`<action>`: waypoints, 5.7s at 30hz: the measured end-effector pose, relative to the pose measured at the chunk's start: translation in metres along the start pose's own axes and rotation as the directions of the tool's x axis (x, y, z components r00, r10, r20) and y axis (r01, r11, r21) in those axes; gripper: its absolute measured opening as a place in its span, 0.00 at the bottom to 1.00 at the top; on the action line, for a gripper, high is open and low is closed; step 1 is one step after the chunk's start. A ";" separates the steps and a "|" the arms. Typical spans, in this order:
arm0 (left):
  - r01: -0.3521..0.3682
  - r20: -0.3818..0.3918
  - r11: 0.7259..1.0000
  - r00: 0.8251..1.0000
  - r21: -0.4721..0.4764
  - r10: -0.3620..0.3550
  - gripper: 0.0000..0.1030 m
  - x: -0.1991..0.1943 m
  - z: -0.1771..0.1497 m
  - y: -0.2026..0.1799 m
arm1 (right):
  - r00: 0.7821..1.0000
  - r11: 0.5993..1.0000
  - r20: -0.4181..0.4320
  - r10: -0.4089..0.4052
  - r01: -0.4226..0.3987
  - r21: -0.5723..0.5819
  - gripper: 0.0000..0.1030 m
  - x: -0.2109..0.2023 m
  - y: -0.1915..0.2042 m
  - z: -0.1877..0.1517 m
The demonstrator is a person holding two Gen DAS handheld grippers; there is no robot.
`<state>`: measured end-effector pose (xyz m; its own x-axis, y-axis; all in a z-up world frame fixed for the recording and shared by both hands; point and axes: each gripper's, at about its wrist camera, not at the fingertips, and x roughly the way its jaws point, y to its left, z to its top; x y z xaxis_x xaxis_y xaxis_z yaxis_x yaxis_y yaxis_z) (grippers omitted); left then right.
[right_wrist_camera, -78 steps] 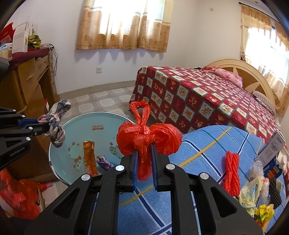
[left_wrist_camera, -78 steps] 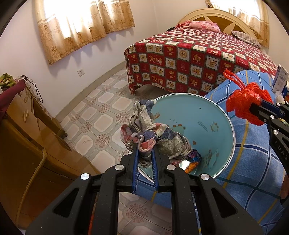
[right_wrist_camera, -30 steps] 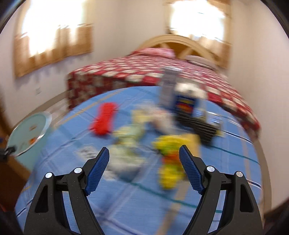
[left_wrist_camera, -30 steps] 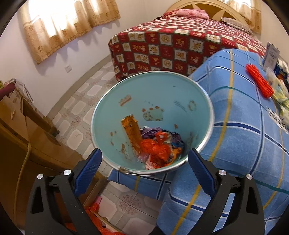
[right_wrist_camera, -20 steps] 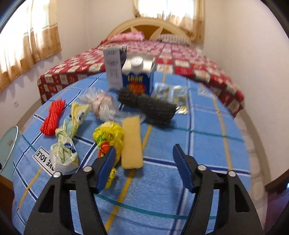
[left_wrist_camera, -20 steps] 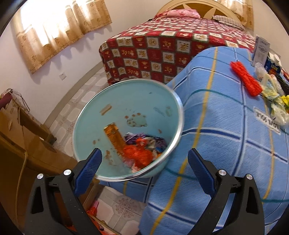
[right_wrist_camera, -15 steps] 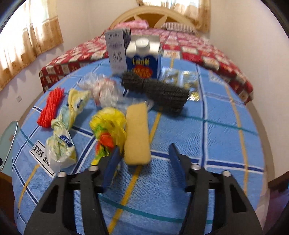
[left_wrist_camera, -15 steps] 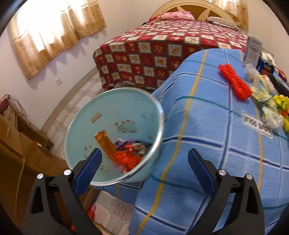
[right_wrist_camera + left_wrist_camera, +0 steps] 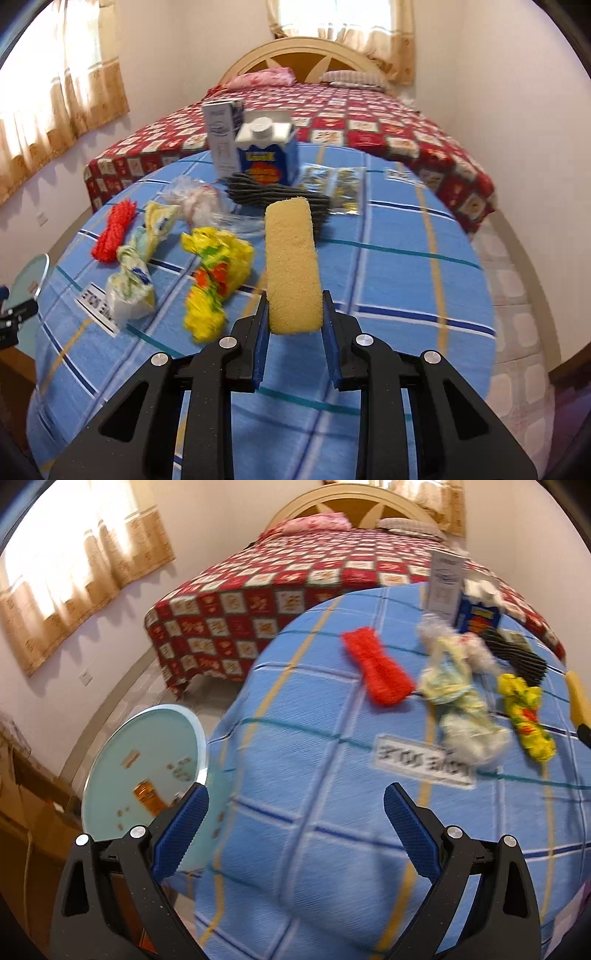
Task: Collect trash
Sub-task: 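Grasp the yellow sponge with the right tool while the left tool grasps the yellow-white plastic bag, then carry the yellow-white bag and yellow sponge in both tools over the bin, then open both tools over the bin to drop the bag and sponge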
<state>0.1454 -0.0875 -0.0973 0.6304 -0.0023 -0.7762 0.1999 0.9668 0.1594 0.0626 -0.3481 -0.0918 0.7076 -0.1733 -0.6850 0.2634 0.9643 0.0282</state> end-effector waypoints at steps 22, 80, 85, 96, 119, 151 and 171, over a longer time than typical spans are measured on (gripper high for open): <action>0.109 -0.039 0.988 0.994 0.110 -0.105 0.72 0.031 0.032 -0.122 | 1.000 0.998 0.017 -0.017 0.016 0.058 0.26 -0.008 -0.048 -0.030; 0.141 0.011 0.984 0.990 0.107 -0.143 0.32 -0.013 0.004 -0.020 | 0.991 0.992 0.078 0.108 -0.102 -0.076 0.26 -0.032 0.043 -0.031; 0.108 0.016 0.993 0.994 0.053 -0.109 0.32 -0.012 -0.001 0.017 | 0.984 0.979 0.087 0.156 -0.142 -0.147 0.26 -0.026 0.081 -0.017; 0.028 0.034 0.998 0.999 -0.061 -0.025 0.33 -0.014 -0.011 0.092 | 0.968 0.940 0.092 0.234 -0.201 -0.274 0.26 -0.015 0.158 0.007; -0.114 0.002 0.971 0.993 -0.209 0.117 0.33 -0.012 -0.039 0.201 | 0.931 0.817 0.054 0.360 -0.287 -0.500 0.26 0.006 0.291 0.022; -0.177 -0.034 0.930 0.984 -0.322 0.175 0.35 -0.005 -0.052 0.260 | 0.921 0.728 -0.006 0.390 -0.313 -0.610 0.26 0.016 0.368 0.011; -0.183 -0.040 0.915 0.983 -0.361 0.181 0.84 -0.002 -0.054 0.265 | 0.892 0.708 -0.028 0.450 -0.376 -0.598 0.66 0.011 0.384 0.005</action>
<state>0.1565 0.1828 -0.0864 0.6258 0.1830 -0.7582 -0.2031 0.9768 0.0681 0.1752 0.0189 -0.0850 0.7320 0.2851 -0.6188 -0.4717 0.8674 -0.1584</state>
